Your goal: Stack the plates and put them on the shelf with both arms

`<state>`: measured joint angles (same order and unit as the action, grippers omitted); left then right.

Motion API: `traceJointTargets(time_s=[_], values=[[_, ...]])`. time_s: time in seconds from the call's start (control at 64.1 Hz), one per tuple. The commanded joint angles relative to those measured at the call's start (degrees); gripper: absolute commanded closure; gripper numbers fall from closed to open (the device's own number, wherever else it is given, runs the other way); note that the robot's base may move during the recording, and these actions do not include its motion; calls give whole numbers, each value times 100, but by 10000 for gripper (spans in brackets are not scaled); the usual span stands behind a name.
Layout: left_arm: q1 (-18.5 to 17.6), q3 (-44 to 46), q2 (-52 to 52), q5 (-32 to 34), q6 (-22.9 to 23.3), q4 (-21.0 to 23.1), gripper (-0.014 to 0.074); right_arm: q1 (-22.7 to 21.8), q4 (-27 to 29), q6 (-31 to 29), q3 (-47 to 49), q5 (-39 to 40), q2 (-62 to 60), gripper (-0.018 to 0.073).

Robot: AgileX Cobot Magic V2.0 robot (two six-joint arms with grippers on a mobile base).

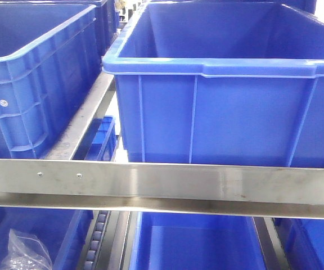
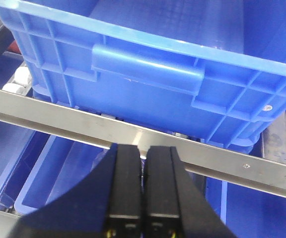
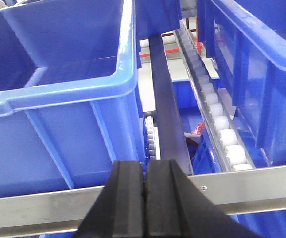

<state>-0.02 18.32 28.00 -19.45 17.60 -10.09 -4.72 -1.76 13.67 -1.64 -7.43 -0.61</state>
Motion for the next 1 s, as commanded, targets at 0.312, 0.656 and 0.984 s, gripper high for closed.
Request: traceJointTargets(time_s=[0.312, 0.656, 0.984], values=[[23, 134, -157, 470, 55, -142, 513, -39, 2, -60, -2, 542, -113, 511], [23, -1539, -2322, 1393, 55, -182, 513, -39, 2, -59, -2, 536, -113, 511], [-168, -1891, -2960, 1520, 44, -394, 513, -39, 2, -59, -2, 520, -108, 511]])
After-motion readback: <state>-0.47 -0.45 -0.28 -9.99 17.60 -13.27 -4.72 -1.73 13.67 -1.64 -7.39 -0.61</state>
